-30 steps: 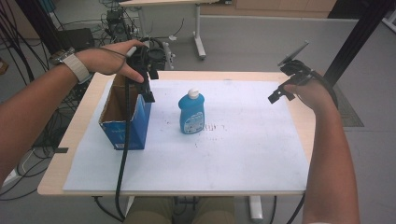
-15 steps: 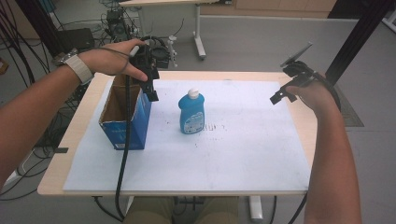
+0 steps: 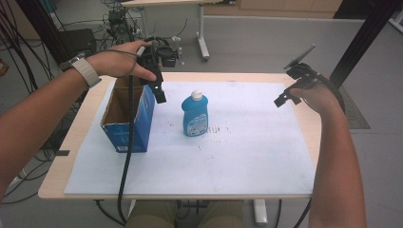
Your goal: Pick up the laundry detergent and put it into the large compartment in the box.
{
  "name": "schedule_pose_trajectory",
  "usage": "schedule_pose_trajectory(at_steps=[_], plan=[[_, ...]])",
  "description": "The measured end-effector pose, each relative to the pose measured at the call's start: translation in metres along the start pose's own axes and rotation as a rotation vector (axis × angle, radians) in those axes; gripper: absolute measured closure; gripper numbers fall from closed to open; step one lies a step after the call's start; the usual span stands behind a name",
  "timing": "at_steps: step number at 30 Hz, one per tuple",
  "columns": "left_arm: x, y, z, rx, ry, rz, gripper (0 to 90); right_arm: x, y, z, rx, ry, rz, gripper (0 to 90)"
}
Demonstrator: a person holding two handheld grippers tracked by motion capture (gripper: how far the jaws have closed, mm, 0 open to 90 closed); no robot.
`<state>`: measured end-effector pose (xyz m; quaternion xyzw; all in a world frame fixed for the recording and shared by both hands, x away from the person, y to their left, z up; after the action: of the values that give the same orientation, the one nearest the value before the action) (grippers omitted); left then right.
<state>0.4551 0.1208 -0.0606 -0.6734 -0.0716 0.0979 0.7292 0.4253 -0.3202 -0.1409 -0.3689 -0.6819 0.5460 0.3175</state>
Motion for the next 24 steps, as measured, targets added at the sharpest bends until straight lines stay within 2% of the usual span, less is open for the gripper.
schedule_pose_trajectory(at_steps=[1, 3, 4, 6, 8, 12, 17, 24], plan=[[0.000, 0.002, -0.002, 0.000, -0.030, -0.002, 11.6, 0.000, 0.000, 0.000, 0.001, 0.000, 0.001, 8.7], [0.000, 0.002, -0.002, -0.001, -0.042, -0.003, 11.6, 0.001, 0.000, 0.000, 0.000, -0.002, 0.003, 8.8], [0.000, 0.003, -0.003, -0.009, -0.071, -0.003, 11.6, 0.001, 0.000, 0.000, 0.000, -0.002, 0.003, 9.0], [0.000, 0.003, -0.003, -0.012, -0.083, -0.002, 11.6, 0.001, 0.001, 0.000, -0.001, -0.002, 0.002, 9.1], [0.000, 0.004, -0.003, -0.023, -0.123, 0.005, 12.3, 0.001, 0.001, 0.000, 0.000, -0.001, 0.001, 9.0], [-0.001, 0.006, -0.009, -0.024, -0.154, 0.000, 9.1, 0.000, 0.003, 0.002, 0.001, -0.002, 0.001, 9.0], [0.000, 0.006, -0.016, -0.020, -0.180, 0.012, 8.3, -0.001, 0.004, 0.003, 0.001, 0.000, -0.003, 9.0], [0.001, 0.010, -0.035, -0.006, -0.166, 0.022, 8.4, -0.003, 0.005, 0.005, -0.002, 0.004, -0.005, 9.0]])
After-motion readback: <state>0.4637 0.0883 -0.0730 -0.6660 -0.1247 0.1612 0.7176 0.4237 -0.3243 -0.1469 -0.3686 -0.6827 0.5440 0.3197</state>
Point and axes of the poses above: each handheld gripper's, and its own axes: y roughly forward along the jaws, z roughly out of its underside, x roughly to its left, the point moved 2 cm from there along y, roughly forward along the jaws, and after that the axes turned 9 degrees about x, right-handed, at the moved point
